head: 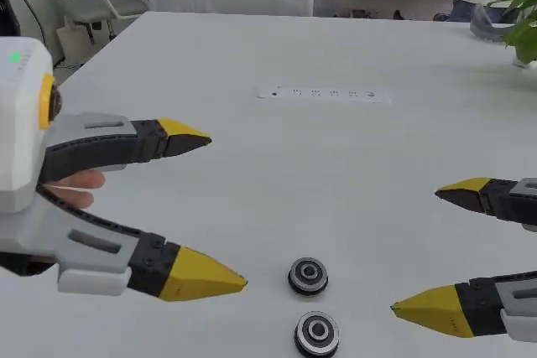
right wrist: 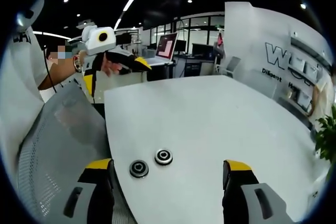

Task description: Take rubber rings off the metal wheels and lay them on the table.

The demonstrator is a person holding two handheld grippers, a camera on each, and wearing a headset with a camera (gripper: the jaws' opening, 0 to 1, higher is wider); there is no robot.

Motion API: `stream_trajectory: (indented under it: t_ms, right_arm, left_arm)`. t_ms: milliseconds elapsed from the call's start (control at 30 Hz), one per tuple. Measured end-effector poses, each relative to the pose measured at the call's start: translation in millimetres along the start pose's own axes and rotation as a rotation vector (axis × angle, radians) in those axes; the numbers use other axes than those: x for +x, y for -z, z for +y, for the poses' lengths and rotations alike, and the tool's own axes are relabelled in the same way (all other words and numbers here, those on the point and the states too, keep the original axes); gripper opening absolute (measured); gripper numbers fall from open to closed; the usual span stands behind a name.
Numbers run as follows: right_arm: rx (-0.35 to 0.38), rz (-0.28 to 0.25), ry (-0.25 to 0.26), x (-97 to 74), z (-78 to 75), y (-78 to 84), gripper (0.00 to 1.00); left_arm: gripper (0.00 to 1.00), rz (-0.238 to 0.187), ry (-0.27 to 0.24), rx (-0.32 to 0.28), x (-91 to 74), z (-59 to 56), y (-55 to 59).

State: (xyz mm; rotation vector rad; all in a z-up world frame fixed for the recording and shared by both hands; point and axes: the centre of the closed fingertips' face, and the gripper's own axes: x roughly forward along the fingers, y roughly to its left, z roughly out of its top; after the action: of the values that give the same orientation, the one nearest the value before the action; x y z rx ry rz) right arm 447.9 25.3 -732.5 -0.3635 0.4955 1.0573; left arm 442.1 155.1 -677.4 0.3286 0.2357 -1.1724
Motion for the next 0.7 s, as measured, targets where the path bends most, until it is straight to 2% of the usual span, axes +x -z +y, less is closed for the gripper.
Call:
stream_trajectory:
  t_ms: [267,367,500,700]
  right_arm:
    - [-0.019,-0.010,-0.032,4.8,5.7,-5.9,0.81]
    - [-0.023,-0.009,-0.038,8.9,6.2,-7.6,0.80]
    - [-0.030,-0.013,-0.056,15.1,8.5,-10.0,0.79]
    - [-0.032,-0.009,-0.078,25.7,9.7,-8.1,0.76]
  left_arm:
    - [0.66,-0.030,0.011,0.011,18.4,10.4,-14.1]
    - [0.65,-0.027,0.017,0.010,24.6,11.5,-15.6]
    - [0.64,-0.025,0.021,0.010,29.8,13.1,-12.1]
    - [0.62,-0.011,0.025,0.007,39.5,12.1,0.1]
